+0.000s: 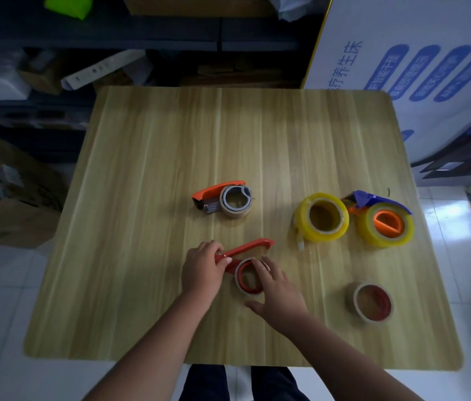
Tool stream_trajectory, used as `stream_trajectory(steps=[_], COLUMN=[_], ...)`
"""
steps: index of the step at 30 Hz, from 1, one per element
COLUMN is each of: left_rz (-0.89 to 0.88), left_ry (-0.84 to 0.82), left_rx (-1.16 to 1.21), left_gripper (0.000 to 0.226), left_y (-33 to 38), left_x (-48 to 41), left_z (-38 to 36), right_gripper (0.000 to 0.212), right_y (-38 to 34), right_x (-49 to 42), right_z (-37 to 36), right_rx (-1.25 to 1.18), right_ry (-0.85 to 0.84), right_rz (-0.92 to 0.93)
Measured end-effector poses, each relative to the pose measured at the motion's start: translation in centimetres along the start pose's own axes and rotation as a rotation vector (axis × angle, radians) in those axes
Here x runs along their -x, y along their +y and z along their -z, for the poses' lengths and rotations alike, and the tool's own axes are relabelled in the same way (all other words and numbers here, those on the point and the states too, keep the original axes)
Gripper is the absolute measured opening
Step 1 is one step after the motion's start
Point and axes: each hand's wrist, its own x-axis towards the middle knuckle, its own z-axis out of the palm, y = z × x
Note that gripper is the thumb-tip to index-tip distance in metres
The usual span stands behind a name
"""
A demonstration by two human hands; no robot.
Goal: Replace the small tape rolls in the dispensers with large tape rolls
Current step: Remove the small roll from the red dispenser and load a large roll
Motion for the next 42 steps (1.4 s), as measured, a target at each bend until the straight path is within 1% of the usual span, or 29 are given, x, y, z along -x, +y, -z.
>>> stream_trajectory(steps=[2,5,8,11,15,17,19,23,26,28,32,35,37,39,42], left_rz=[0.018,0.028,0.033,0.048,0.058,0.070,0.082,0.086,0.082,0.072,0.080,0.082,0.081,0.078,0.069], left_ry=[-0.018,-0.012,-0.009,-0.021,-0.036,-0.043,-0.049,-0.043,-0.038,-0.032,-0.038,-0.043,-0.051,-0.054,-0.048], left_rx=[-0.034,-0.084,-0.097,-0.084,-0.061,-0.038,-0.019,-0.004,-0.029,-0.070,-0.090,-0.093,-0.092,-0.092,-0.079], left_gripper=[0.019,0.027,0.028,0.028,0.031,0.032,0.032,0.033,0.033,0.033,0.032,0.032,0.033,0.033,0.031], left_y=[0.8,1.1,0.8,0.8,0.9,0.8,0.7,0.7,0.7,0.8,0.9,1.0,0.9,0.9,0.8], left_x=[0.5,0.8,0.7,0.6,0.6,0.5,0.5,0.4,0.5,0.6,0.5,0.4,0.5,0.5,0.5], left_z=[-0.6,-1.1,-1.3,-1.3,-1.3,-1.4,-1.4,-1.3,-1.3,-1.3,-1.2,-1.2,-1.1,-1.0,-0.8], right_gripper=[0.094,0.088,0.086,0.081,0.081,0.083,0.085,0.086,0.091,0.094,0.094,0.101,0.104,0.104,0.107], right_y=[0.0,-0.1,-0.5,-0.8,-0.4,1.0,3.5,10.1,12.9,13.7,14.5,14.4,13.8,12.9,10.8], right_x=[-0.1,-0.6,-1.1,-0.9,1.5,3.4,5.1,7.4,8.4,8.8,8.7,8.2,7.4,5.8,1.9], right_z=[-0.4,-0.8,-0.8,-0.1,2.7,4.5,6.3,8.0,7.4,6.5,5.6,6.6,8.2,10.6,14.8], right_rx=[0.086,0.160,0.157,0.112,0.050,0.035,0.015,-0.077,-0.097,-0.095,-0.074,-0.089,-0.014,0.092,0.251], right_ry=[0.012,0.040,0.055,0.112,0.247,0.323,0.387,0.467,0.434,0.388,0.325,0.316,0.296,0.271,0.191], right_rz=[-0.025,-0.064,-0.093,-0.070,-0.029,-0.039,-0.114,-0.366,-0.507,-0.545,-0.532,-0.542,-0.514,-0.418,-0.180])
